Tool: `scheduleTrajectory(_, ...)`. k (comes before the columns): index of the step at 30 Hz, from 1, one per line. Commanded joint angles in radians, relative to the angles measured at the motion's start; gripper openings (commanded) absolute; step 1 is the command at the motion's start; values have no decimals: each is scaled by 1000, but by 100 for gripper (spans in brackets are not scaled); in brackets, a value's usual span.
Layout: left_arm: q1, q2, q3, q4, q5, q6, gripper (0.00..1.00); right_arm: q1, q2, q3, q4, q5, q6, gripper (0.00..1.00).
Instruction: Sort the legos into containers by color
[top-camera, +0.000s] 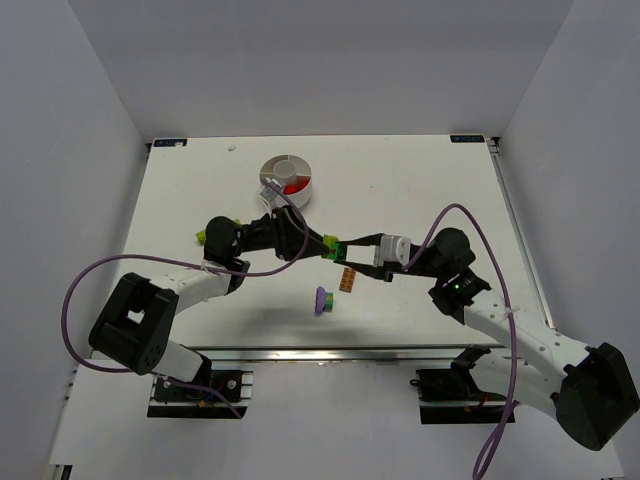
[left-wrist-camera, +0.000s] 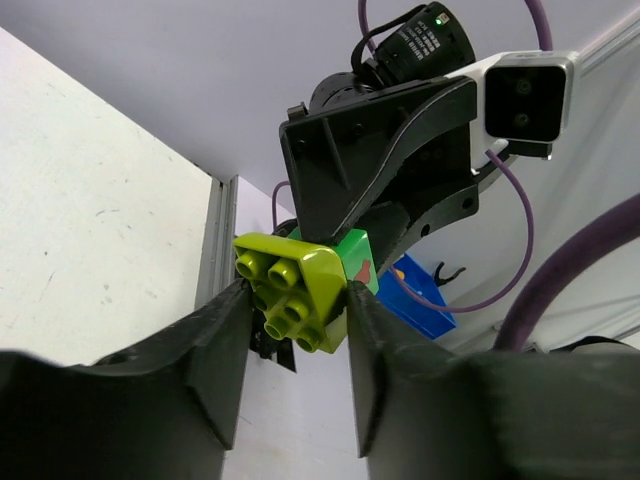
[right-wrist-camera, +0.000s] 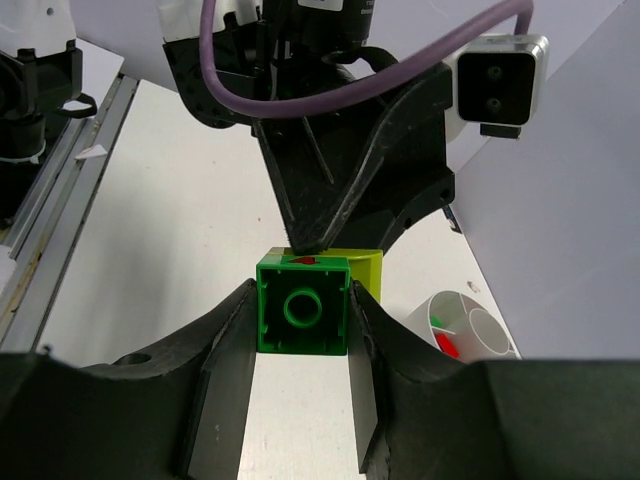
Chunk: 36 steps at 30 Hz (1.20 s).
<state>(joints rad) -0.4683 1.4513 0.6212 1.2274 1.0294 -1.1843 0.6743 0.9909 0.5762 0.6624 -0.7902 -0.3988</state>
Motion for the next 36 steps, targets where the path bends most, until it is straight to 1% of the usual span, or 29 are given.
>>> scheduleTrajectory(1,-13,4,26,56,26,-17,48,7,-3,39,66,-4,3,0)
scheduleTrajectory(2,-13,7,26,63,31,-29,41,5,-5,39,65,-3,0,0)
scheduleTrajectory(5,-16,11,26,86,34,-40,33,5,-8,34,59,2,-14,0)
scheduleTrajectory(6,-16,11,26,86,35,-43,25,7,-9,33,56,3,-17,0)
scheduleTrajectory(9,-18,4,26,86,35,-43,16,5,-11,30,52,11,-28,0)
scheduleTrajectory(12,-16,1,26,87,38,-43,16,7,-11,28,52,12,-31,0)
scheduleTrajectory(13,-18,3,26,83,38,-43,20,7,-14,28,52,12,-31,0)
scheduleTrajectory(14,-18,3,26,83,37,-43,21,7,-14,28,52,14,-31,0)
scheduleTrajectory(18,-18,3,28,87,40,-51,17,7,-20,27,48,40,-40,0)
scheduleTrajectory(23,-26,17,28,147,44,-106,17,5,-20,24,39,63,-67,0)
scheduleTrajectory(25,-29,30,26,216,47,-141,20,7,-21,22,40,62,-67,0)
scheduleTrajectory(26,-29,38,26,242,50,-184,23,7,-21,21,42,59,-67,0)
scheduleTrajectory(27,-30,53,28,269,52,-207,33,7,-23,20,48,57,-66,0)
scheduleTrajectory(29,-33,67,26,339,54,-256,44,7,-23,21,51,49,-61,0)
scheduleTrajectory(30,-33,78,28,352,55,-265,53,7,-26,19,58,48,-60,0)
scheduleTrajectory(33,-38,87,31,362,58,-278,60,8,-31,16,65,40,-55,0)
scheduleTrajectory(36,-50,93,35,362,67,-281,61,13,-35,13,71,40,-54,0)
